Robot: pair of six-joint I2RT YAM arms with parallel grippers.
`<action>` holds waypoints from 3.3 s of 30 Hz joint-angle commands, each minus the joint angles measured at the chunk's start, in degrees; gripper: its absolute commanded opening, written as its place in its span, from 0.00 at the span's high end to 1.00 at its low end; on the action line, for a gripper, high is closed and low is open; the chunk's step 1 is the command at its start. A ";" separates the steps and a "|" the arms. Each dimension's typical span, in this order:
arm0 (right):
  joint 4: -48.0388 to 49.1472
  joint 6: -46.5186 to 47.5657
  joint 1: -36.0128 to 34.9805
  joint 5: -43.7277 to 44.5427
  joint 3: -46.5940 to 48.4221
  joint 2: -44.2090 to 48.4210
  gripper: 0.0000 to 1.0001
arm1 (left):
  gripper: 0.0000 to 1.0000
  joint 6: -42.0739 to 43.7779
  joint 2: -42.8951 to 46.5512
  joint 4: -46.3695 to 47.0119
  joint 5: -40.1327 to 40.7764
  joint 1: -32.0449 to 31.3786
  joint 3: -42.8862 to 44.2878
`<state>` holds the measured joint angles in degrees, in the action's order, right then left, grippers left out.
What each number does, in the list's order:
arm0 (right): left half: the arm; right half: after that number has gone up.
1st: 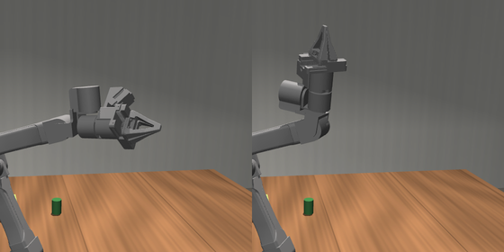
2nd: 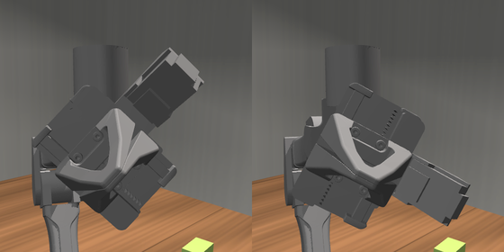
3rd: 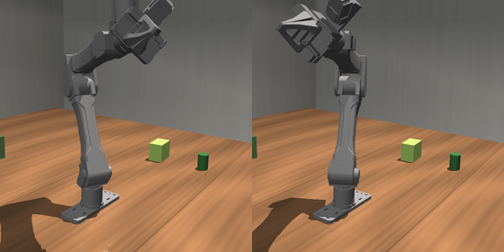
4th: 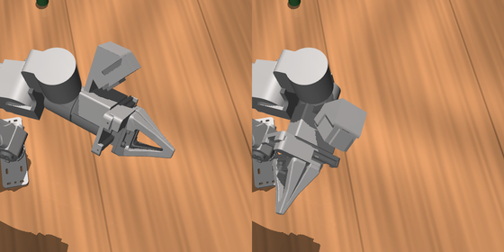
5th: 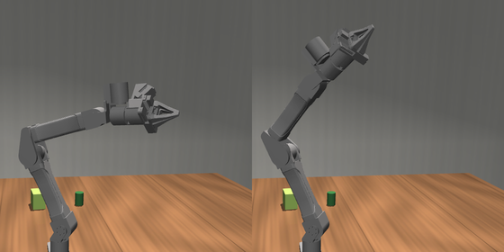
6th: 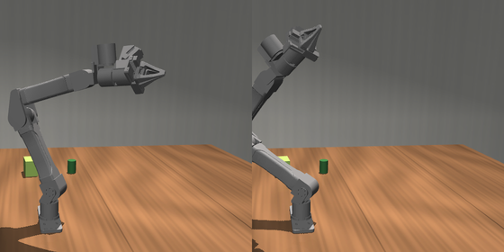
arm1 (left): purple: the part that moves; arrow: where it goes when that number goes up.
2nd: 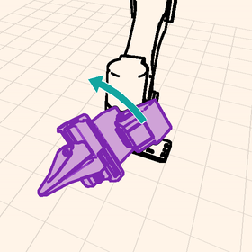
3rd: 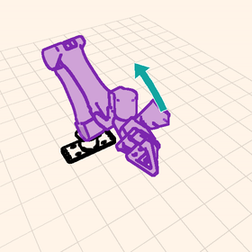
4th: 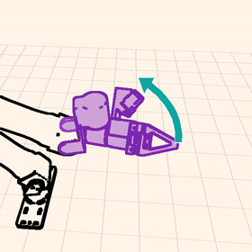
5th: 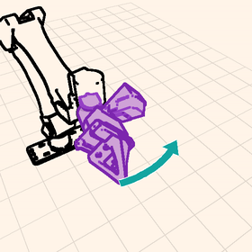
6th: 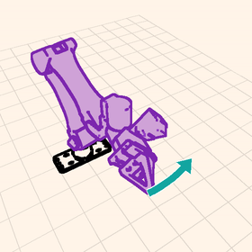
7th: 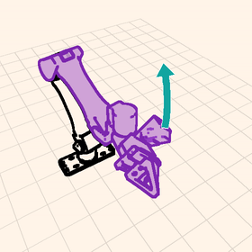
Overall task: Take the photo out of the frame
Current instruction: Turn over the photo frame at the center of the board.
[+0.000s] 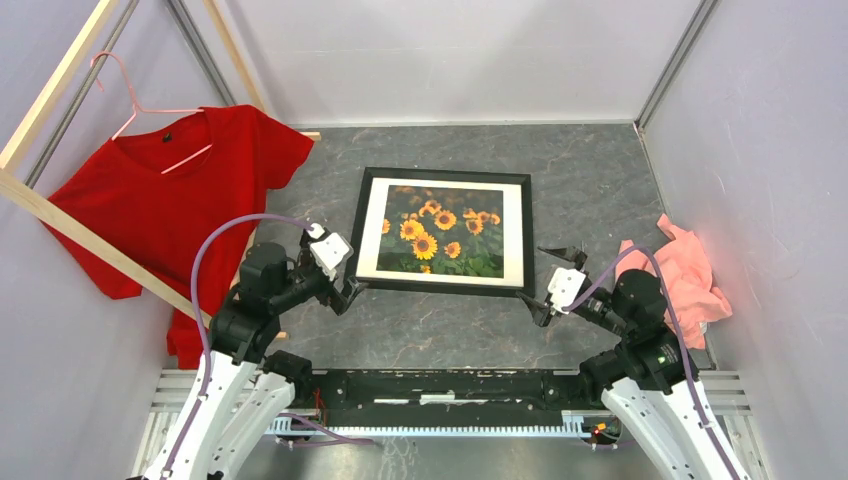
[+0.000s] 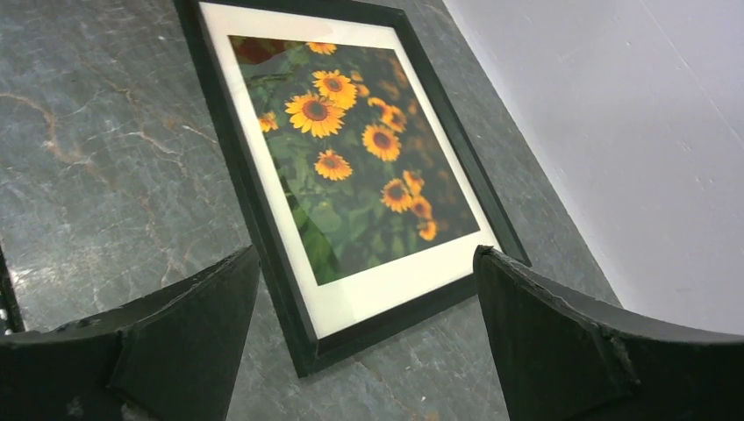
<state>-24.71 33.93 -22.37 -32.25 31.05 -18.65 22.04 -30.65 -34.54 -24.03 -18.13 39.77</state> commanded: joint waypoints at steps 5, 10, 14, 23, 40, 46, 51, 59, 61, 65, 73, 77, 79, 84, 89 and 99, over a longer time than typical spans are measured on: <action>5.65 -1.74 0.26 6.14 -0.84 0.02 0.02 | 0.00 -1.08 -0.37 2.44 0.31 -0.28 -0.43; 4.96 4.41 0.29 4.45 -3.07 -0.63 0.02 | 0.00 -1.06 -0.27 2.41 0.46 -0.57 -0.41; 6.10 8.54 0.20 5.76 -6.51 -1.62 0.02 | 0.00 -1.09 -0.13 2.47 0.35 -0.57 -0.55; 8.73 10.49 1.29 7.39 -9.25 -4.90 0.02 | 0.00 -0.73 0.24 2.79 -0.26 -0.55 -1.20; 5.79 17.12 1.22 2.10 -5.25 -22.81 0.04 | 0.00 -0.20 -2.97 1.80 -3.26 0.63 0.53; 0.15 21.66 -6.88 10.61 4.43 -39.04 0.08 | 0.00 -0.21 -3.45 2.07 -3.42 0.73 0.26; 0.76 21.53 -9.32 10.23 8.34 -47.87 0.11 | 0.00 -0.11 -1.70 2.84 -3.23 0.73 -1.00; 2.96 20.32 -11.90 9.21 6.11 -51.75 0.20 | 0.00 -0.42 -0.39 2.90 -2.27 1.08 -1.31; 3.26 19.75 -12.20 9.05 6.25 -53.06 0.24 | 0.00 -0.56 -0.61 2.96 -2.20 1.08 -1.34; 3.34 18.00 -12.22 9.93 6.82 -55.56 0.28 | 0.00 -0.52 -0.48 2.92 -1.90 1.17 -1.31; 6.69 14.55 -12.24 12.52 6.31 -57.61 0.30 | 0.00 -0.51 -0.58 2.95 -2.04 1.44 -1.28; 7.56 14.23 -12.19 14.23 5.87 -58.13 0.31 | 0.00 -0.42 -0.94 2.95 -2.25 1.46 -1.20; 7.03 14.23 -12.17 13.85 6.02 -58.72 0.31 | 0.00 -0.34 -1.19 2.97 -2.46 1.43 -1.27; 6.08 14.32 -12.13 13.12 6.63 -60.07 0.33 | 0.00 0.09 -1.78 2.64 -3.47 1.43 -0.99; 6.40 13.45 -11.66 13.56 6.88 -61.14 0.35 | 0.00 0.10 -1.48 2.57 -3.31 1.43 -1.04; 4.84 13.79 -11.10 12.16 7.80 -62.52 0.67 | 0.00 0.46 -1.65 2.64 -4.03 1.43 -1.10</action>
<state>-18.37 47.79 -33.67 -19.18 37.95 -80.55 22.09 -32.18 -33.89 -26.11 -16.95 38.54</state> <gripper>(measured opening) 0.368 0.995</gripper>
